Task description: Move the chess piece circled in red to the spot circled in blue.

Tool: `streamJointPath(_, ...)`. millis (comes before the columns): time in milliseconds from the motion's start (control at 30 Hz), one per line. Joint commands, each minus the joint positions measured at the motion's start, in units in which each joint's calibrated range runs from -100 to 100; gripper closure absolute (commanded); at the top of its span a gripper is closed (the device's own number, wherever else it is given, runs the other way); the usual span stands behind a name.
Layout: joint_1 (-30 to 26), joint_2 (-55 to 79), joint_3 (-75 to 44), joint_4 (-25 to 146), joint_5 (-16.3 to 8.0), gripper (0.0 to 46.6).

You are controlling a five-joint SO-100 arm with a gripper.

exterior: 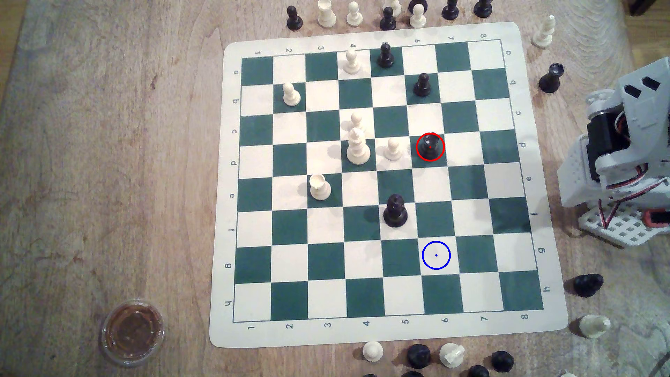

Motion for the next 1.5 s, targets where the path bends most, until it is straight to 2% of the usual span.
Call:
streamJointPath(0,6.56,-0.20,1.27,2.49,0.00,46.4)
streamJointPath(200,9.22,-0.20,-4.17,27.39,-0.24,46.4)
streamJointPath(267,11.49,-0.20,-9.98,46.88,-0.68,46.4)
streamJointPath(533,21.50,-0.11,-31.10,105.76,-0.98,46.4)
streamJointPath(700,24.63,-0.20,-37.36,128.86,-0.98,46.4)
streamJointPath(867,23.22,0.06,-38.99,145.16,-1.42,46.4)
streamJointPath(933,22.98,-0.20,-39.08,148.52,-3.61,46.4)
streamJointPath(1067,21.65,0.74,-37.99,156.21,-5.52,46.4)
streamJointPath(1233,17.20,7.10,-39.35,164.73,-5.67,46.4)
streamJointPath(1367,14.93,10.84,-38.08,168.91,-6.01,43.8)
streamJointPath(1467,12.97,14.32,-39.17,169.89,-7.23,42.9)
